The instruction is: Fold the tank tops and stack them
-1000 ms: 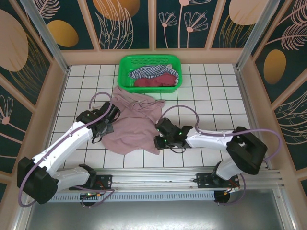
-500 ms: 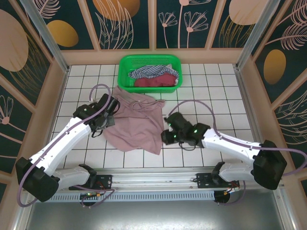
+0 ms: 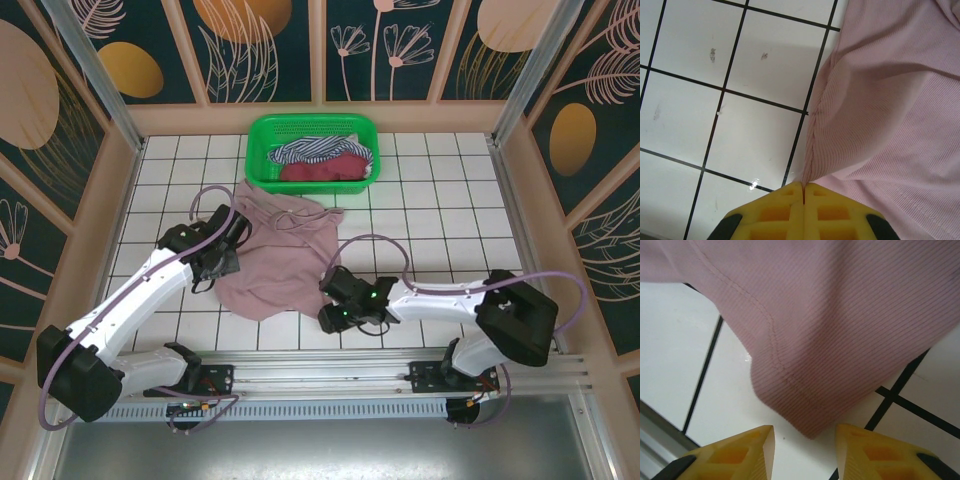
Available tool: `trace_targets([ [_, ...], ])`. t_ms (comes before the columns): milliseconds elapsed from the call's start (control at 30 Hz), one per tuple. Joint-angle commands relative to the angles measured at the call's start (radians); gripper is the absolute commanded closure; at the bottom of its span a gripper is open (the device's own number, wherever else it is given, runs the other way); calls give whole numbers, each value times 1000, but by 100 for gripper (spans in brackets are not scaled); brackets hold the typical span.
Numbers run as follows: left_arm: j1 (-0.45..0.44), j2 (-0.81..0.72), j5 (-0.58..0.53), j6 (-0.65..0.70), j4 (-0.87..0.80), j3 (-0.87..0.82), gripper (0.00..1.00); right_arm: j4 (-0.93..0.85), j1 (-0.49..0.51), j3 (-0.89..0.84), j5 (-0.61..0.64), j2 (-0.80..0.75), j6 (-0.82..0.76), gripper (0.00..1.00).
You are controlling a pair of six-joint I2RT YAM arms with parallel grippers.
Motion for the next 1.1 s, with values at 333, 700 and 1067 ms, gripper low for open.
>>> trace_targets([
  [333, 3, -14, 24, 26, 30, -28, 100, -114, 59, 142, 139, 161, -13, 72],
  [700, 6, -7, -92, 68, -23, 130, 100, -215, -10, 140, 319, -34, 4, 100],
  [1067, 6, 103, -299, 244, 4, 712, 100, -234, -372, 447, 490, -322, -497, 100],
])
